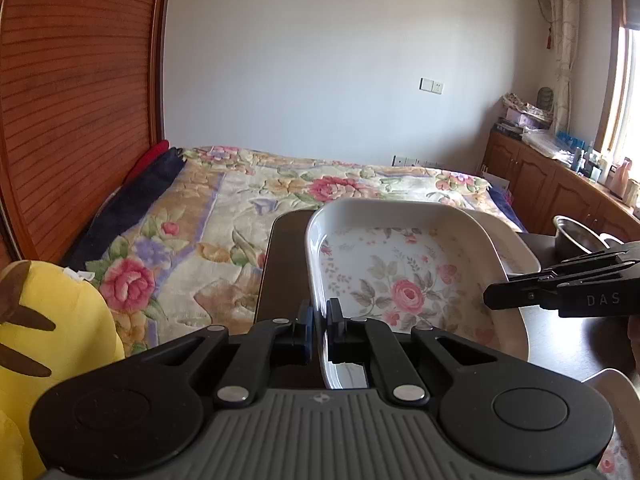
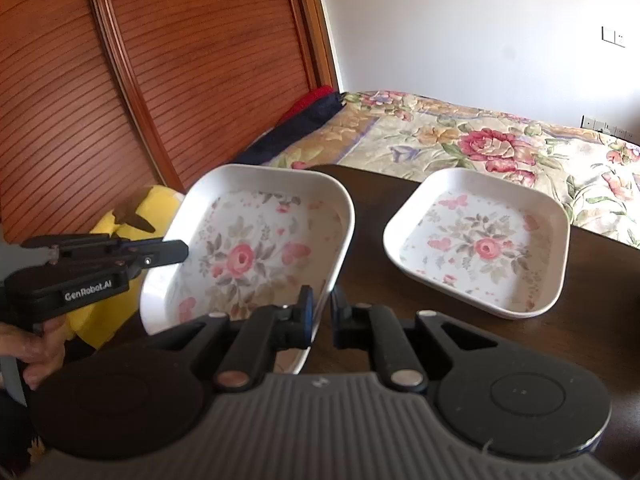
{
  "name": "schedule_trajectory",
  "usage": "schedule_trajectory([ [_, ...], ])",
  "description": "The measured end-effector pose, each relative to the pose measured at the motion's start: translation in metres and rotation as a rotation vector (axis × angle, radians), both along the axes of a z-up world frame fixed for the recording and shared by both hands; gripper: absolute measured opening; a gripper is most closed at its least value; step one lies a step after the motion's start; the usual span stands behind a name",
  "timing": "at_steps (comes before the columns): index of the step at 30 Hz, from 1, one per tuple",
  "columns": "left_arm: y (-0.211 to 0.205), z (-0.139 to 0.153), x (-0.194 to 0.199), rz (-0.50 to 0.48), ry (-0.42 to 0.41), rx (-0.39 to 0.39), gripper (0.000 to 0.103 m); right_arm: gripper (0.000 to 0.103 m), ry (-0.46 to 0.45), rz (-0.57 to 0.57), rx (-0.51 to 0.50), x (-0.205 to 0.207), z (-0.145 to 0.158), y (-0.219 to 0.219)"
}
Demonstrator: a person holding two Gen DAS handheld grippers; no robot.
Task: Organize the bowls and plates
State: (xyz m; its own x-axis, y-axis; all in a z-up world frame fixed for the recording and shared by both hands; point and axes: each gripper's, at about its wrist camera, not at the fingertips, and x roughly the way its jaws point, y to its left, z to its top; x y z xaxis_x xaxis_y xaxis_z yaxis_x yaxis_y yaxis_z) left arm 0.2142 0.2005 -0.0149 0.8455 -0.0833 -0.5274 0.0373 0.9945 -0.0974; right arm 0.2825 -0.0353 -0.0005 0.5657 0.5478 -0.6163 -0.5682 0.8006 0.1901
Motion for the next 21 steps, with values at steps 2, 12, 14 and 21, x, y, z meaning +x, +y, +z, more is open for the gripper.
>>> schedule_trajectory([
  [2,-0.003,0.005,-0.004,-0.002,-0.008,0.003,0.006,0.011,-0.007,-0.002,0.007,-0.003,0.003,-0.003],
  [12,-0.024,0.024,-0.023,-0.021,-0.048,0.023,0.006,0.01,-0.048,-0.023,0.041,-0.021,0.017,-0.028],
  [14,-0.03,0.026,-0.027,-0.027,-0.05,0.025,0.006,0.01,-0.053,-0.029,0.043,-0.026,0.018,-0.034],
  [21,-0.053,0.027,-0.045,-0.048,-0.055,0.019,0.007,0.01,-0.072,-0.055,0.049,-0.046,0.022,-0.057],
])
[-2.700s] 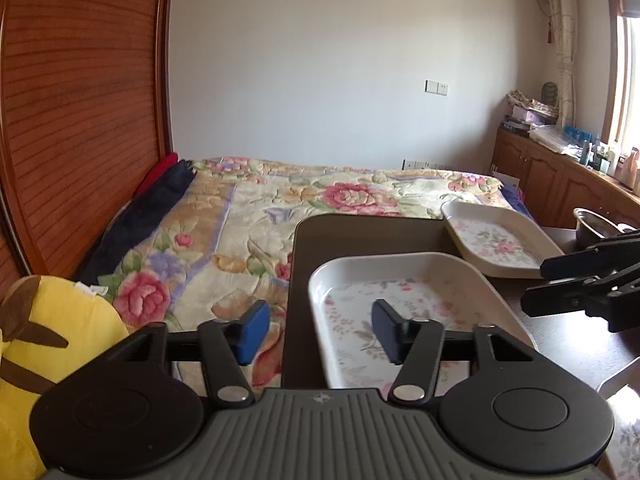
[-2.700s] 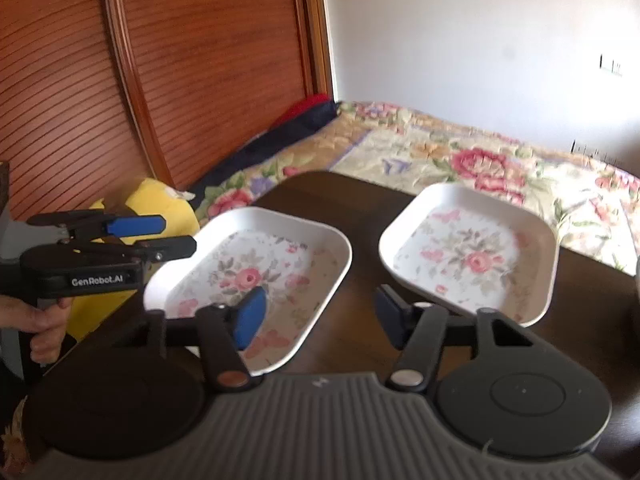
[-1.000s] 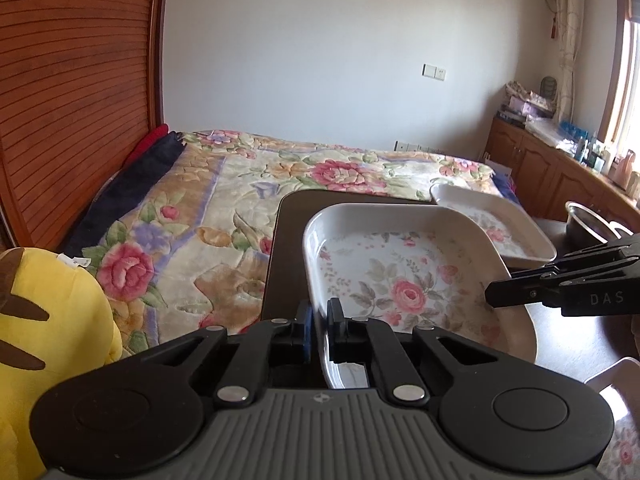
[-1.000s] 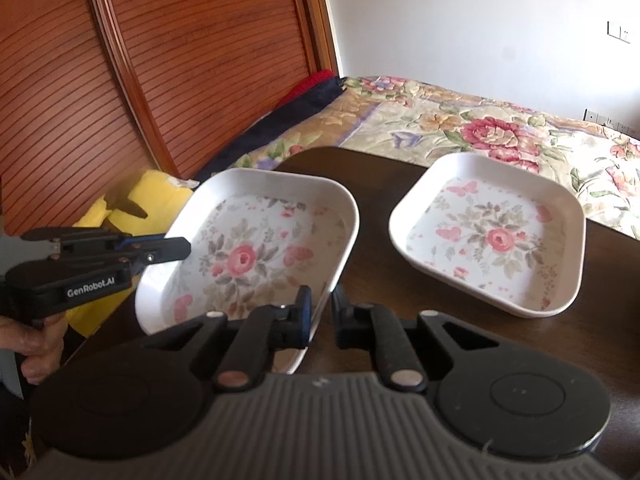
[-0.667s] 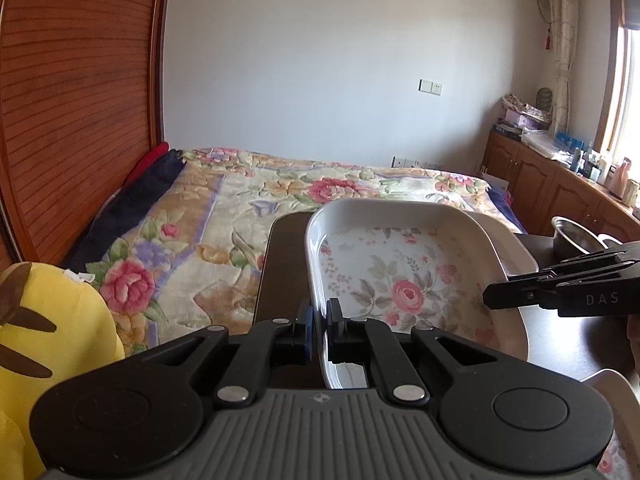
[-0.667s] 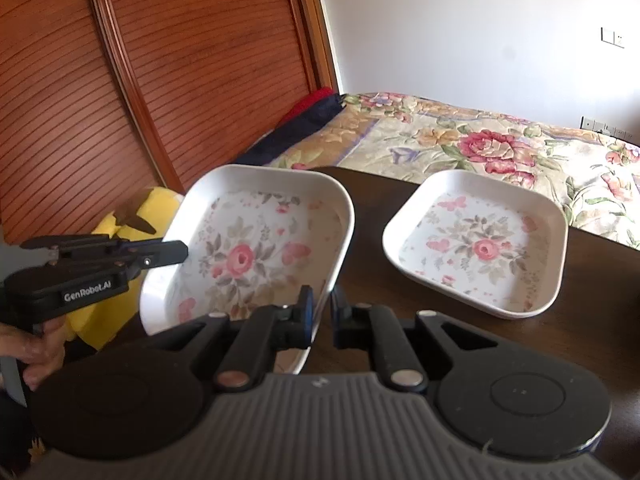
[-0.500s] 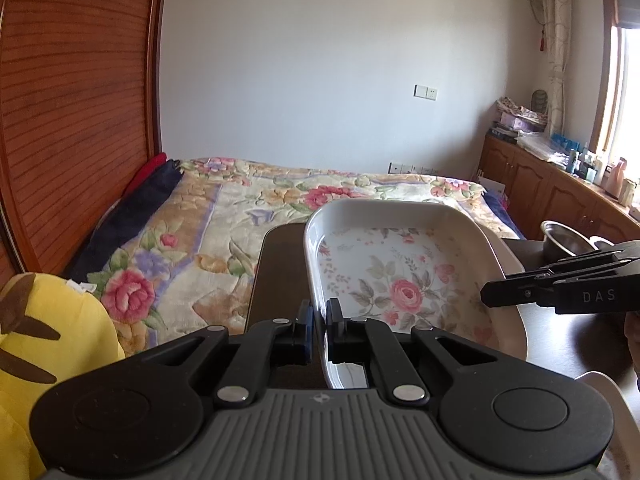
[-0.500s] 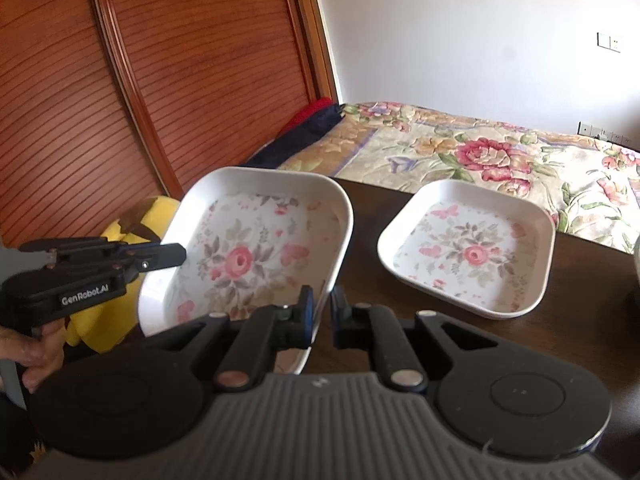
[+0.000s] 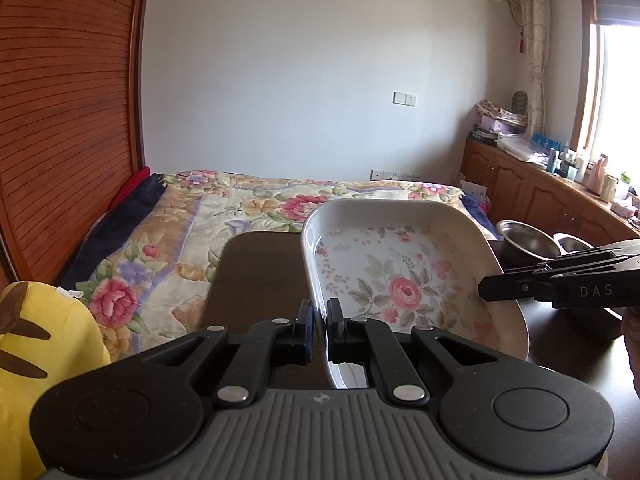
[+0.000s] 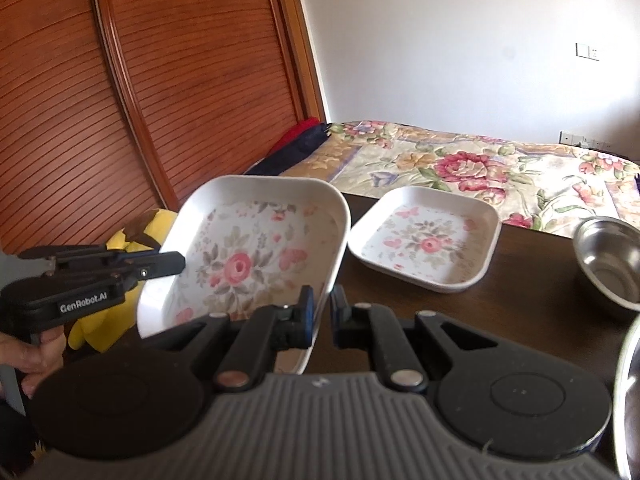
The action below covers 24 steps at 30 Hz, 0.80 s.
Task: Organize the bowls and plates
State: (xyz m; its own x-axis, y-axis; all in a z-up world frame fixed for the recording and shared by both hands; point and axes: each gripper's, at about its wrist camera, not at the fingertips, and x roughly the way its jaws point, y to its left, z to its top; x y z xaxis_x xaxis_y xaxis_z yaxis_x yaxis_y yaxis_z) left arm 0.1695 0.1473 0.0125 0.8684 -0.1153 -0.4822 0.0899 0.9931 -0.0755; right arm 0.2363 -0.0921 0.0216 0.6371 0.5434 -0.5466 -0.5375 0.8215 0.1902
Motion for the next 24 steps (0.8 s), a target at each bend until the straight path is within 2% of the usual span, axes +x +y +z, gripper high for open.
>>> schedule_trajectory([
  [15,-0.051,-0.012,-0.041,-0.07,0.031,-0.023,0.007,0.01,0.013,-0.062,0.004,-0.048,-0.017,-0.054],
  [24,-0.065,-0.024,-0.059,-0.094,0.061,-0.019,0.007,0.01,0.031,-0.067,-0.003,-0.066,-0.029,-0.065],
])
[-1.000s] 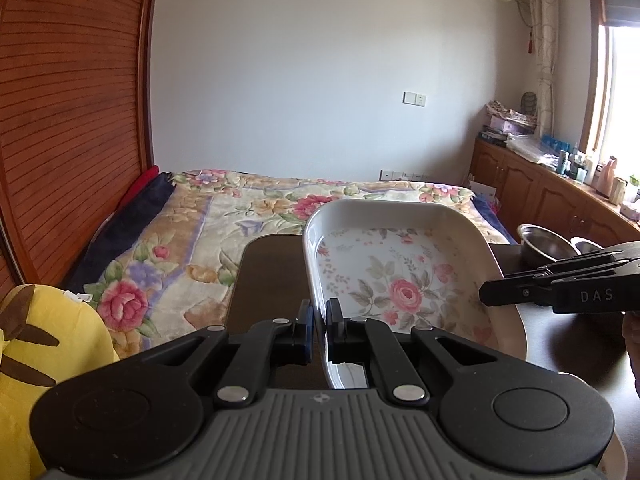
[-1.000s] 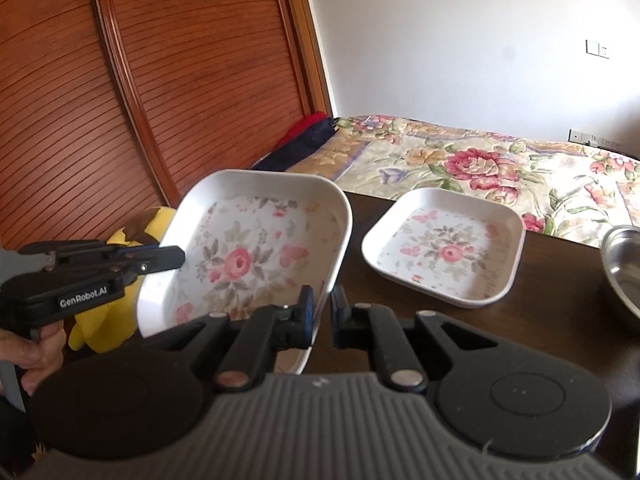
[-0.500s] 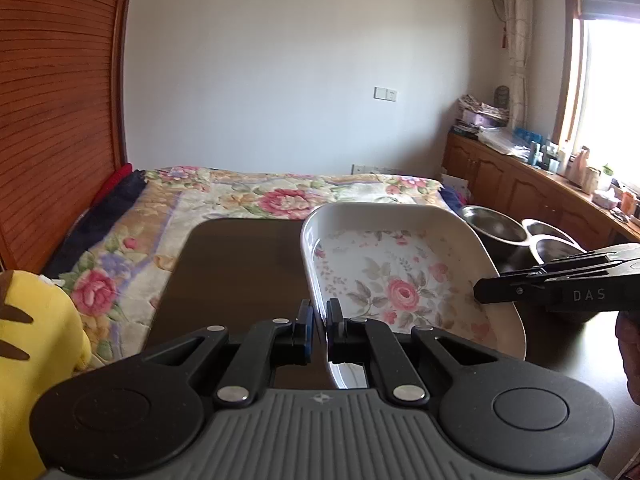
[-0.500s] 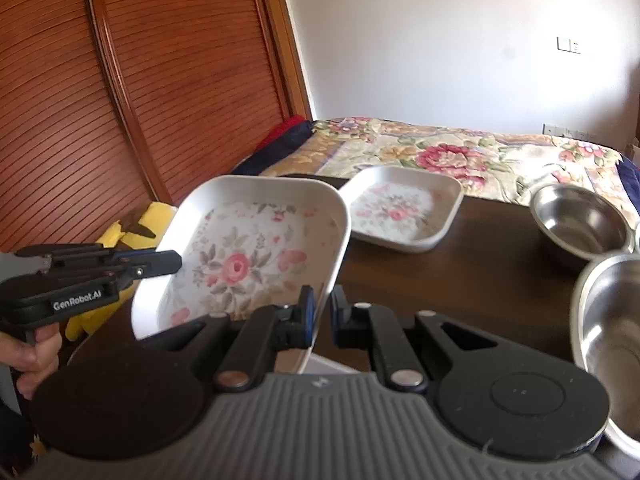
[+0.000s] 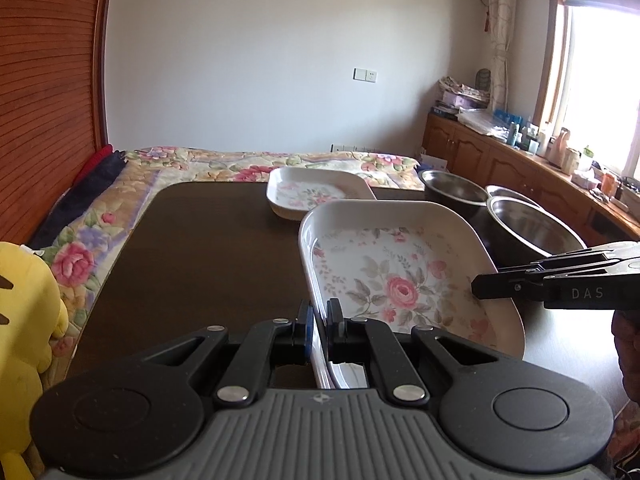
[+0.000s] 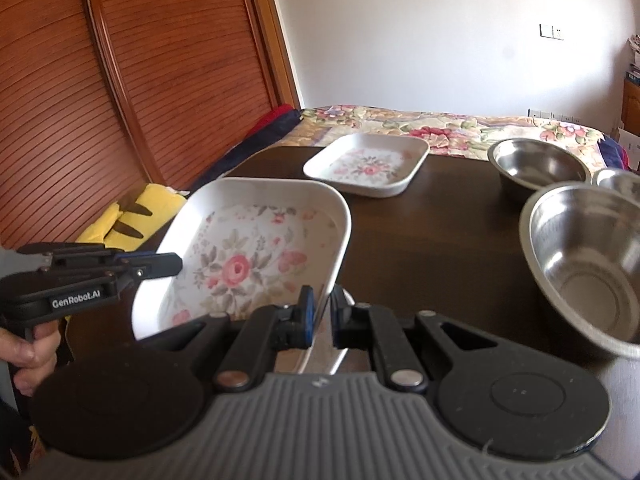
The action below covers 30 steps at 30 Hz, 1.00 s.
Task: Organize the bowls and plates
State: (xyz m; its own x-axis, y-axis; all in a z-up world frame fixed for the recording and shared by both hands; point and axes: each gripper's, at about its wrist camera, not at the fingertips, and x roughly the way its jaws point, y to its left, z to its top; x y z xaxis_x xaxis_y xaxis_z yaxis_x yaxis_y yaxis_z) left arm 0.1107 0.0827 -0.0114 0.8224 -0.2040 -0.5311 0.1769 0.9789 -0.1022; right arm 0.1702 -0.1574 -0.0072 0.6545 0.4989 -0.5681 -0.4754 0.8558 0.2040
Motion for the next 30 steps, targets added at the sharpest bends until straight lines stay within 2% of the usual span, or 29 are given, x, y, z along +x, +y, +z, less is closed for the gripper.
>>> schedule_trajectory([
  [14,-0.008,-0.007,-0.014,-0.015,0.026,0.025,0.007,0.011,0.004,0.007,-0.006,-0.012,-0.005,-0.001],
  [30,-0.008,-0.017,-0.005,-0.008,0.06,0.026,0.007,0.012,0.003,0.015,-0.037,-0.017,-0.007,0.004],
])
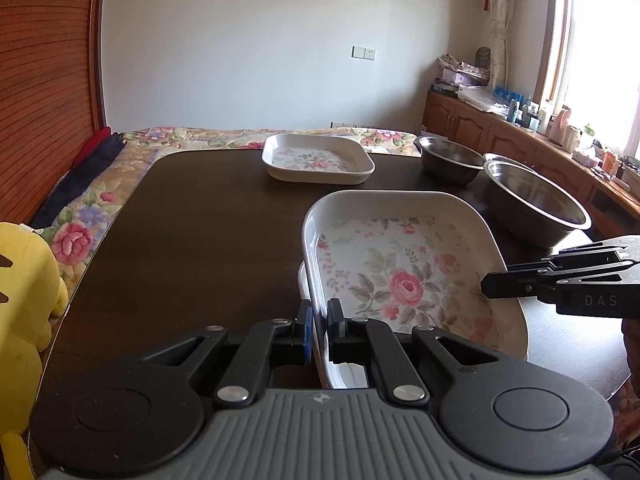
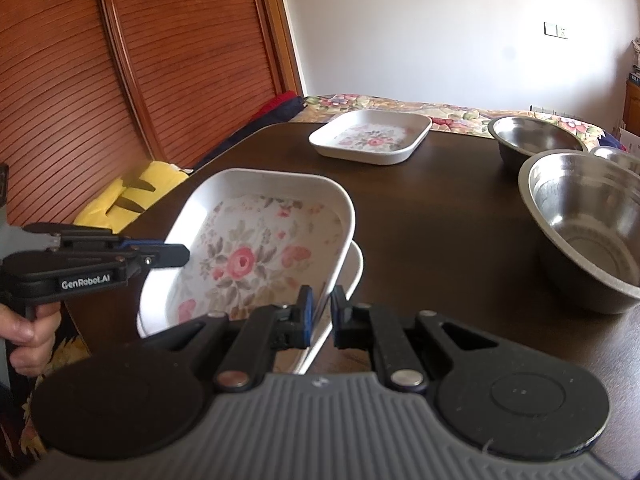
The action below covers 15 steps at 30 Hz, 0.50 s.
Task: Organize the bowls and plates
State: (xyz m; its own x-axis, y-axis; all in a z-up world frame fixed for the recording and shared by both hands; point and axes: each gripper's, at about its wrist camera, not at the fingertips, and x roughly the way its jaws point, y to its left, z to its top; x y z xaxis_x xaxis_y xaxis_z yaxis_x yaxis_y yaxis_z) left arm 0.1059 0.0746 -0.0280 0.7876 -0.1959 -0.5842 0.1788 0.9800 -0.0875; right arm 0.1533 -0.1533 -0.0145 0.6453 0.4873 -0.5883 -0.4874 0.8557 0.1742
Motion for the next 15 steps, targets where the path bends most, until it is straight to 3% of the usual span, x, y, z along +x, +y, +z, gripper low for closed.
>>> schedule_trajectory([
  [15,-0.0012,-0.0053,0.006,0.008,0.002,0.008,0.007,0.016,-0.008,-0.019,-0.012,0.0004,-0.0021,0.0032],
])
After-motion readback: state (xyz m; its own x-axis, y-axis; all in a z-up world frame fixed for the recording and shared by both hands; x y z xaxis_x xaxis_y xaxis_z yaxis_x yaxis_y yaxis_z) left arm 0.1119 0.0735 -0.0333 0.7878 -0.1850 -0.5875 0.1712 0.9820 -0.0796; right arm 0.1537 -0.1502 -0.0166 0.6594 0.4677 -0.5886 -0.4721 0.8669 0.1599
